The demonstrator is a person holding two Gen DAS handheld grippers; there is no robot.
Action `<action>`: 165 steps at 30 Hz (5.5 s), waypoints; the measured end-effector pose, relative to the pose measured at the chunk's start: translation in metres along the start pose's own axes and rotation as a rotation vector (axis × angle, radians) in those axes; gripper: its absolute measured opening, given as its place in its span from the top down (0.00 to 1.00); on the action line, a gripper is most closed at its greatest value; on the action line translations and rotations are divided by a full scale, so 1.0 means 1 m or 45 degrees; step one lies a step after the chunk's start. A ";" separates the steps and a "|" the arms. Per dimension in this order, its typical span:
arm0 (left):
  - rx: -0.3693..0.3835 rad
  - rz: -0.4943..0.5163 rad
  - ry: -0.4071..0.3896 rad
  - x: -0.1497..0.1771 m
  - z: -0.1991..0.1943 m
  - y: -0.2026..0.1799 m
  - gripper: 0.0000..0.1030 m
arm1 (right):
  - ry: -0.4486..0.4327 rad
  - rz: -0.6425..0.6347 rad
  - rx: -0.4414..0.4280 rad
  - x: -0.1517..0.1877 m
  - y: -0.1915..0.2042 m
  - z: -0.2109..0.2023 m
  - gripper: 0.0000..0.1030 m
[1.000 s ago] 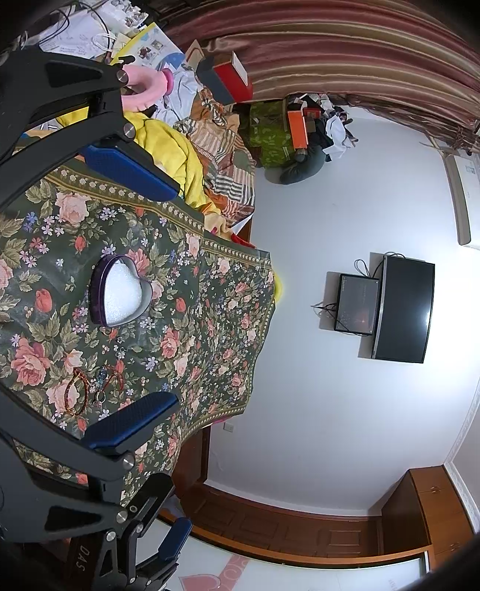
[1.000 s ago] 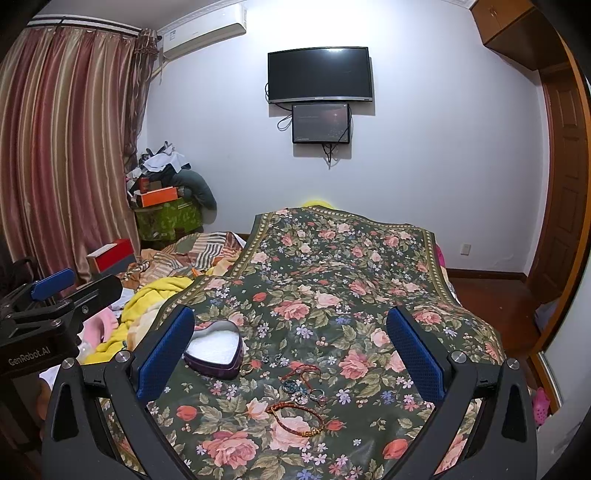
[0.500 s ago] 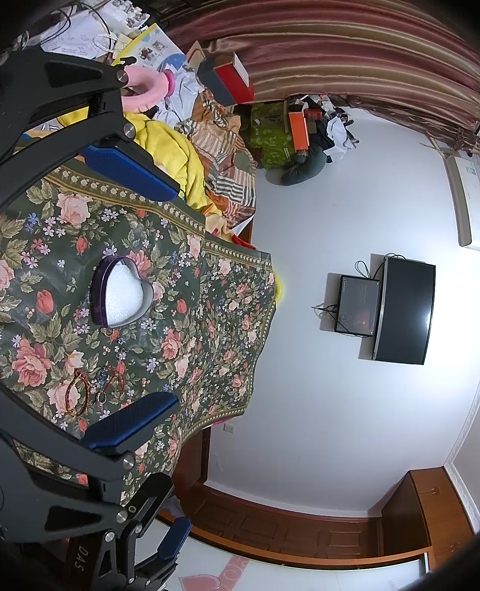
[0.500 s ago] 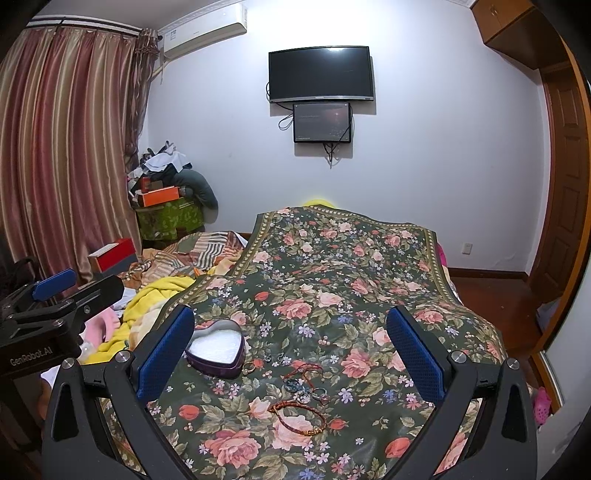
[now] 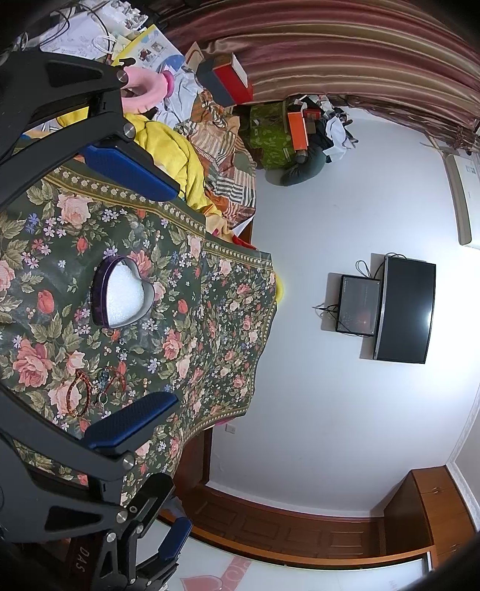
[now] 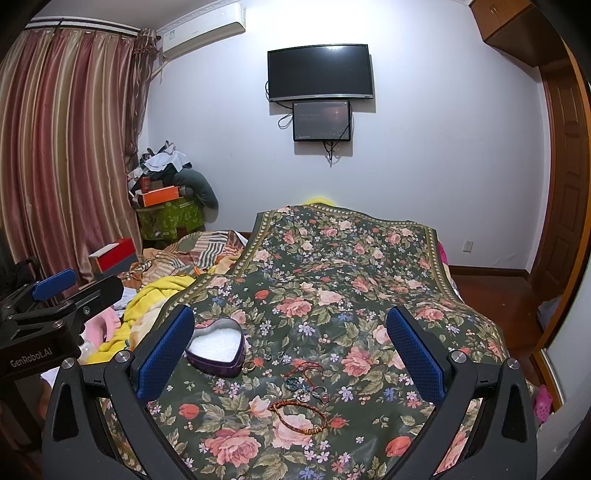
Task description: Organize jewelry
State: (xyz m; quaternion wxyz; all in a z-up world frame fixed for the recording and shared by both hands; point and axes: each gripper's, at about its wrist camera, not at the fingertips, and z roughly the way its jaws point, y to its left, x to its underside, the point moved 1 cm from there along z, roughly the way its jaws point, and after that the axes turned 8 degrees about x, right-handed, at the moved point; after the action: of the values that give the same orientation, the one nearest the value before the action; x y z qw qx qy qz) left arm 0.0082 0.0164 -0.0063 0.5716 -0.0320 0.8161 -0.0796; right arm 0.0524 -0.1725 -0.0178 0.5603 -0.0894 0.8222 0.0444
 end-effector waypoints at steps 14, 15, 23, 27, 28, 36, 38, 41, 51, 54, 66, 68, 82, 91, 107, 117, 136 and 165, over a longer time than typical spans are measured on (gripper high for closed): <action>-0.001 0.003 0.002 0.000 -0.001 0.000 0.00 | 0.006 0.005 -0.007 0.003 -0.001 -0.001 0.00; 0.000 0.004 0.002 0.000 0.000 -0.001 0.00 | 0.008 0.005 -0.008 0.002 -0.002 -0.001 0.00; -0.009 0.011 0.011 -0.001 0.001 -0.001 0.00 | 0.009 0.003 -0.003 0.004 -0.003 0.000 0.00; -0.064 0.016 0.045 0.000 0.009 0.001 0.00 | 0.031 0.007 0.014 0.004 -0.009 0.007 0.00; -0.076 0.012 0.062 0.001 0.013 0.003 0.00 | 0.041 0.008 0.020 0.005 -0.010 0.008 0.00; -0.075 -0.047 0.210 0.017 0.043 0.016 0.00 | 0.176 0.025 0.073 0.016 -0.026 0.030 0.00; -0.053 -0.051 0.266 0.023 0.054 0.016 0.00 | 0.222 0.013 0.103 0.023 -0.030 0.037 0.00; -0.008 -0.049 0.354 0.035 0.070 0.013 0.00 | 0.290 -0.005 0.125 0.034 -0.039 0.048 0.00; 0.113 0.033 0.584 0.079 0.112 -0.011 0.11 | 0.517 -0.057 0.064 0.076 -0.052 0.074 0.04; 0.153 0.048 0.640 0.090 0.121 -0.018 0.15 | 0.584 -0.066 0.018 0.088 -0.052 0.082 0.16; 0.239 0.044 0.742 0.112 0.142 -0.025 0.22 | 0.749 -0.075 -0.149 0.114 -0.037 0.109 0.25; 0.240 0.035 0.752 0.114 0.144 -0.022 0.22 | 0.758 -0.086 -0.164 0.115 -0.033 0.114 0.25; 0.223 -0.008 0.777 0.118 0.154 -0.009 0.23 | 0.781 -0.081 -0.237 0.124 -0.024 0.130 0.82; 0.247 -0.038 0.804 0.116 0.153 -0.013 0.23 | 0.759 0.089 -0.236 0.117 -0.054 0.122 0.91; 0.440 0.114 0.900 0.126 0.200 -0.095 0.70 | 0.586 0.230 -0.125 0.088 -0.119 0.105 0.91; 0.405 0.248 0.907 0.127 0.225 -0.112 0.81 | 0.573 0.250 -0.154 0.090 -0.124 0.106 0.91; 0.417 0.215 0.862 0.120 0.203 -0.099 0.83 | 0.560 0.207 -0.175 0.079 -0.108 0.102 0.91; 0.193 0.051 0.363 0.006 0.102 0.023 0.83 | 0.390 -0.002 -0.351 0.009 0.022 0.109 0.91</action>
State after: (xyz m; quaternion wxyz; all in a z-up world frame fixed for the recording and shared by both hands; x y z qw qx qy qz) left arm 0.1026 0.0290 -0.0503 0.4523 0.0389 0.8810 -0.1332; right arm 0.1446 -0.1326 -0.0665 0.4114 -0.1715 0.8838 0.1422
